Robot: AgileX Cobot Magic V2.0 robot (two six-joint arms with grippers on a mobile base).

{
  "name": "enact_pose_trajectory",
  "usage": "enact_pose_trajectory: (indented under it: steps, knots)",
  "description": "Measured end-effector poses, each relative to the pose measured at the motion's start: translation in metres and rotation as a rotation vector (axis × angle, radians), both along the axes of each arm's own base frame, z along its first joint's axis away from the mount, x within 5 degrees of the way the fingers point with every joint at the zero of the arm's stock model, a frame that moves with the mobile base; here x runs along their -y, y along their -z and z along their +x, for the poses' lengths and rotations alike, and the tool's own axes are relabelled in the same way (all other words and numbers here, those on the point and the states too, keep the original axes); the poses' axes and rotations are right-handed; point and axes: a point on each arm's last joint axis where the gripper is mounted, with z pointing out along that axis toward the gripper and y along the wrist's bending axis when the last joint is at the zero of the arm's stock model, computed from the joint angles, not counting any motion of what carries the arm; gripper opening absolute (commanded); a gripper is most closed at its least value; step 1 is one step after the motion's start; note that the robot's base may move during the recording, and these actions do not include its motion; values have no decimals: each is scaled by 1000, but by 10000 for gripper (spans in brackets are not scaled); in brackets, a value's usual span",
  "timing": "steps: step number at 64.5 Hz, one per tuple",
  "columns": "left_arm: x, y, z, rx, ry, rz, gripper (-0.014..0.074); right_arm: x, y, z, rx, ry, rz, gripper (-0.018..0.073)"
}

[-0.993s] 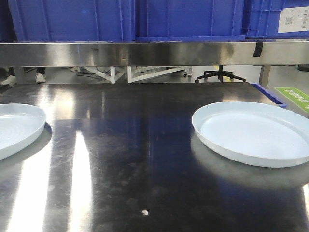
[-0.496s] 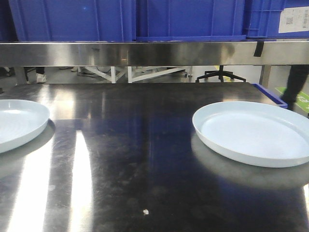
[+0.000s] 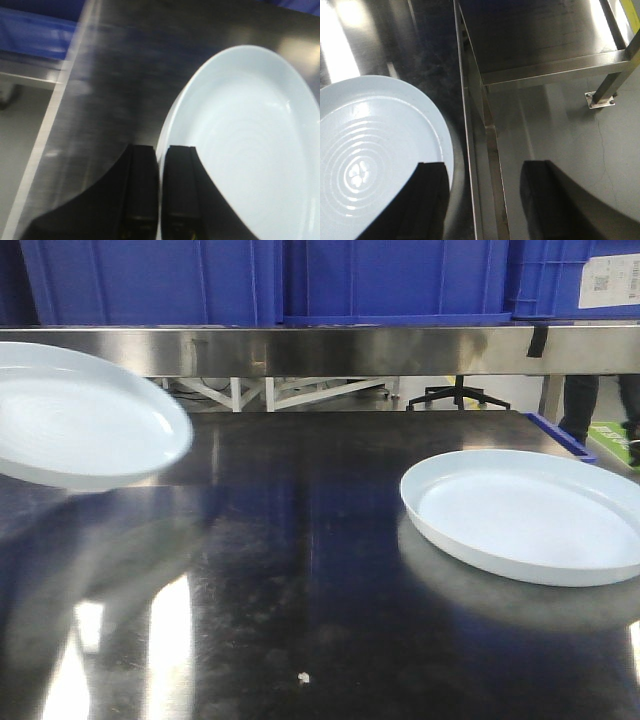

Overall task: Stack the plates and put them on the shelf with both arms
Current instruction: 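Grasp the nearer light blue plate with left gripper, move it toward table center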

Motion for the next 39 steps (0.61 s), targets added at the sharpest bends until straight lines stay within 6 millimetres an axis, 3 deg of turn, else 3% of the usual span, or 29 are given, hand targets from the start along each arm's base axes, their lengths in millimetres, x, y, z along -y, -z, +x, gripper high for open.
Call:
enact_pose_trajectory:
  steps: [11, 20, 35, 39]
  knots:
    - [51, 7, -2, 19, 139, -53, 102, 0, 0, 0, 0, 0, 0, 447]
    - [85, 26, -1, -5, 228, -55, 102, 0, 0, 0, 0, 0, 0, 447]
    - [99, 60, 7, -88, 250, -26, 107, 0, 0, 0, 0, 0, 0, 447]
    - [99, 64, 8, -99, 250, -22, 160, 0, 0, 0, 0, 0, 0, 447]
